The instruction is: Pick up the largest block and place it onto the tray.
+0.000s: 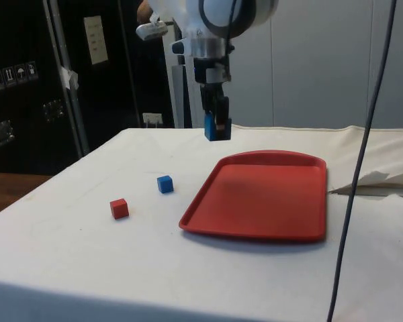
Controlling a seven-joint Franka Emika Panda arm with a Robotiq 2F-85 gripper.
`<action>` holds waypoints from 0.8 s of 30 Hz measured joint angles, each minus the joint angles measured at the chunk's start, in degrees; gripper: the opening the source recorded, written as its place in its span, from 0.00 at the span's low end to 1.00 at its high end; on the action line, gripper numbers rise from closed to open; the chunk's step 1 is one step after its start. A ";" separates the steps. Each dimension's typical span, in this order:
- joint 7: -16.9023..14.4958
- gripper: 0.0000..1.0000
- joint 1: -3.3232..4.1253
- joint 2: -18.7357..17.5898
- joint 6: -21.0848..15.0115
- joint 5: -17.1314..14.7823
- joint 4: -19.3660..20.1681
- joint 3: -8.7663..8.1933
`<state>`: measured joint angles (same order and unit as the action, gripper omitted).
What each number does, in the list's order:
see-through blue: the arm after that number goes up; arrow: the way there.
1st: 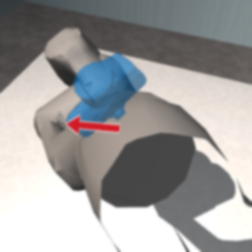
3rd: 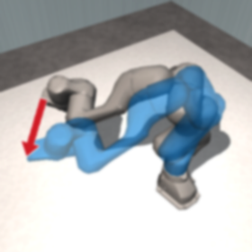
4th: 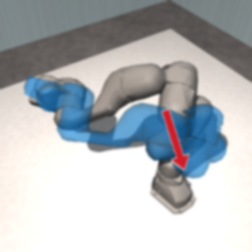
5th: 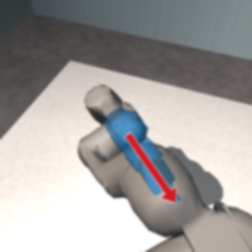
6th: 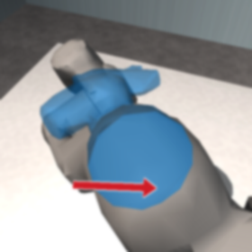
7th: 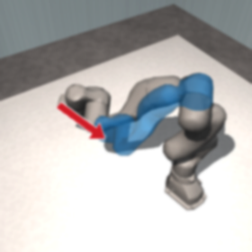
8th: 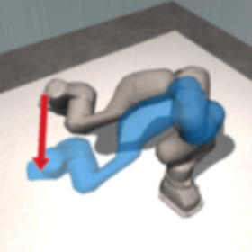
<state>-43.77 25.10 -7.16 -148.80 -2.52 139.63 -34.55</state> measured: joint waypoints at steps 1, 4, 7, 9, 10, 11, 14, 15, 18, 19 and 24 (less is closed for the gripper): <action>0.11 0.00 0.00 0.23 -0.06 0.23 0.40 0.00; 0.63 0.00 0.00 0.97 -0.17 0.92 1.43 0.06; 1.03 0.00 0.00 1.66 -0.52 1.60 2.64 0.17; 1.38 0.00 0.00 2.18 -0.97 1.95 3.61 0.29; 1.49 0.00 0.00 2.35 -1.20 2.06 4.07 0.40; 1.66 0.00 0.00 2.52 -1.43 2.23 4.53 0.52; 2.75 0.00 0.00 2.81 -2.29 3.04 5.96 1.09; 2.98 0.00 0.00 2.81 -2.58 3.09 6.30 1.26; 3.09 0.00 0.00 2.81 -2.81 3.15 6.65 1.43; 3.21 0.00 0.00 2.81 -3.15 3.15 6.99 1.55; 4.13 0.00 0.00 2.81 -4.87 3.27 9.28 2.69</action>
<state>-39.65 25.10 -4.35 -153.67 0.74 148.91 -31.86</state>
